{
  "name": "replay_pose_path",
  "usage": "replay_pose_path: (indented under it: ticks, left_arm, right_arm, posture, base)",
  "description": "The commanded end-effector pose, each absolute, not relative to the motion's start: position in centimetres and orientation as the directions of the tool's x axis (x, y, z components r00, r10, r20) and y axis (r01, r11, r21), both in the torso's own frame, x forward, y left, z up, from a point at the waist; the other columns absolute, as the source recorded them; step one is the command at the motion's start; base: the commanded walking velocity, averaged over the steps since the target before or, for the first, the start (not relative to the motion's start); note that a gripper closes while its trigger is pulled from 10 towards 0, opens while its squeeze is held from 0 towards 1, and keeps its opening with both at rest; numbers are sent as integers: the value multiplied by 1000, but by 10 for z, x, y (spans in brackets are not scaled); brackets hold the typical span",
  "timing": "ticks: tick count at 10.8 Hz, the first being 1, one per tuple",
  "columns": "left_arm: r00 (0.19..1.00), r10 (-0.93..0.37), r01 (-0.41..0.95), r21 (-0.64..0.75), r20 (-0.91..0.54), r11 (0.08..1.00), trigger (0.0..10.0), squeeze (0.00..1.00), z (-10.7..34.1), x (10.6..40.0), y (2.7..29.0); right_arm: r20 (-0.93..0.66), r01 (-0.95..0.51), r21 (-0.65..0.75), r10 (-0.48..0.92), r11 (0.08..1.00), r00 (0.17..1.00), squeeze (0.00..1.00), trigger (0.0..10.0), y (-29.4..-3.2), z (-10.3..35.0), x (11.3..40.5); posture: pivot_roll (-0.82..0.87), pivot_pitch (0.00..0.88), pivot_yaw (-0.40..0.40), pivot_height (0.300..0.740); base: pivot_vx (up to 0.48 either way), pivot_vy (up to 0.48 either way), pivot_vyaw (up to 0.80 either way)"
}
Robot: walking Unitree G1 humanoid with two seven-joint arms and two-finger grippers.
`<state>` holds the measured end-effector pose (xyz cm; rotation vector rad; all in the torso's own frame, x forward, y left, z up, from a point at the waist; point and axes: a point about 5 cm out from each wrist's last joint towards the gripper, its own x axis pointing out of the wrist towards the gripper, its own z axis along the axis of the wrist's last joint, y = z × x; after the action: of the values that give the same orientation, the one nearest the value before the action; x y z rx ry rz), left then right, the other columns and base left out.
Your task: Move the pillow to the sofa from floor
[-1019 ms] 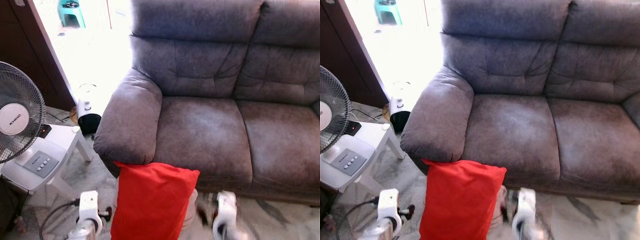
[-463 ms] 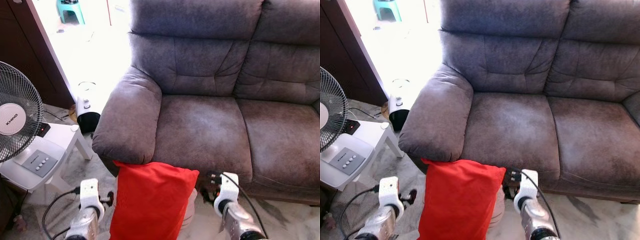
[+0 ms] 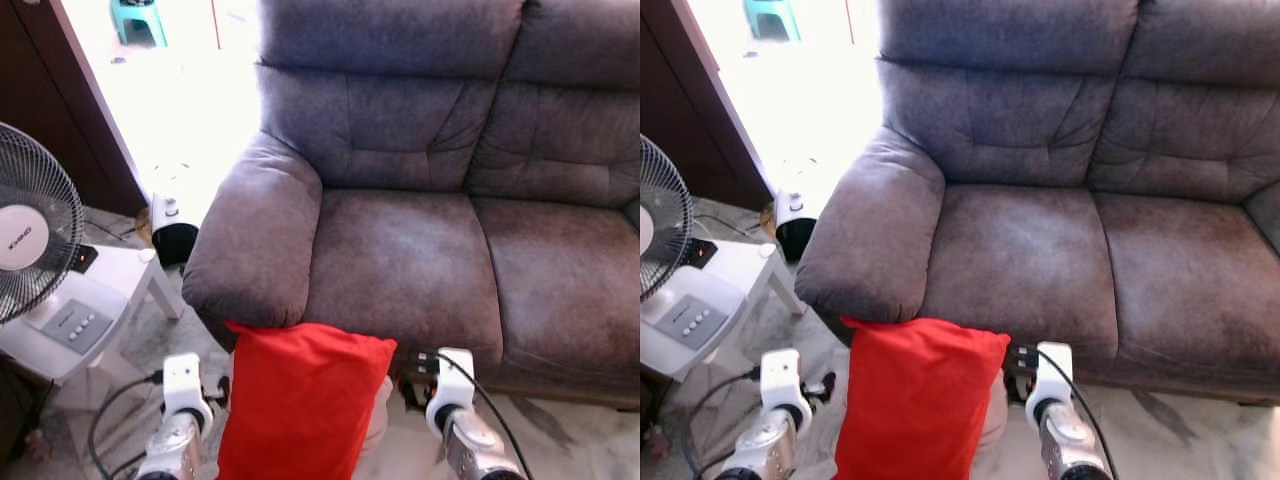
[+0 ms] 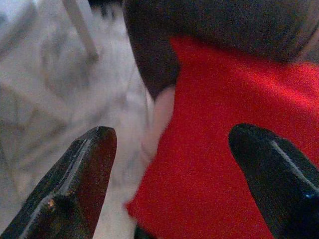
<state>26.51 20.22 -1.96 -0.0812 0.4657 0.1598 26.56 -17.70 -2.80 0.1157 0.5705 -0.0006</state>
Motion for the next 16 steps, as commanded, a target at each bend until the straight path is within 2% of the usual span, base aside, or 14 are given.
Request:
replay_pose_path:
  ticks: [1, 4, 5, 7, 8, 10, 11, 13, 16]
  left_arm:
    - [920, 147, -170, -34, -364, 985, 10000, 0, -5, 275, 207]
    - [982, 96, -91, 35, -164, 995, 10000, 0, 24, 290, 195]
    - [995, 89, -88, 32, -51, 996, 10000, 0, 45, 298, 193]
    - [971, 82, -86, 11, 226, 996, 10000, 0, 117, 320, 189]
    - [948, 61, -70, 17, 311, 997, 10000, 0, 142, 325, 184]
    - [925, 8, -26, 41, 380, 999, 10000, 0, 165, 327, 169]
    - [923, 34, -22, -37, 382, 999, 10000, 0, 174, 326, 165]
    - [934, -49, 49, 8, 353, 999, 10000, 0, 177, 331, 156]
    - [945, -28, 39, -27, 325, 999, 10000, 0, 177, 340, 159]
  right_arm:
    - [-419, 16, 99, 27, 995, 908, 0, 10000, -180, -6, 286]
    - [-175, 20, 70, -7, 997, 985, 0, 10000, -190, 36, 311]
    - [-62, 24, 62, -20, 998, 998, 0, 10000, -192, 57, 320]
    - [140, 17, 20, -20, 1000, 990, 0, 10000, -195, 101, 330]
    - [200, 12, 11, -14, 1000, 980, 0, 10000, -194, 116, 329]
    - [260, -12, 7, 10, 1000, 965, 0, 10000, -190, 130, 323]
    - [256, -4, 42, -7, 999, 967, 0, 10000, -188, 128, 319]
    - [201, 15, 92, -33, 996, 979, 0, 10000, -175, 115, 318]
    - [207, 2, 98, -23, 995, 978, 0, 10000, -170, 119, 324]
  posture:
    - [70, 133, -55, 704]
    - [60, 140, -55, 704]
    - [53, 141, -56, 704]
    - [64, 119, -58, 704]
    - [62, 107, -56, 704]
    - [58, 84, -49, 704]
    - [59, 60, -34, 704]
    - [64, 13, -2, 704]
    - [55, 0, -8, 704]
  base:
    - [0, 0, 0]
    - [0, 0, 0]
    - [0, 0, 0]
    - [0, 0, 0]
    - [0, 0, 0]
    - [0, 0, 0]
    - [0, 0, 0]
    - [0, 0, 0]
    - [0, 0, 0]
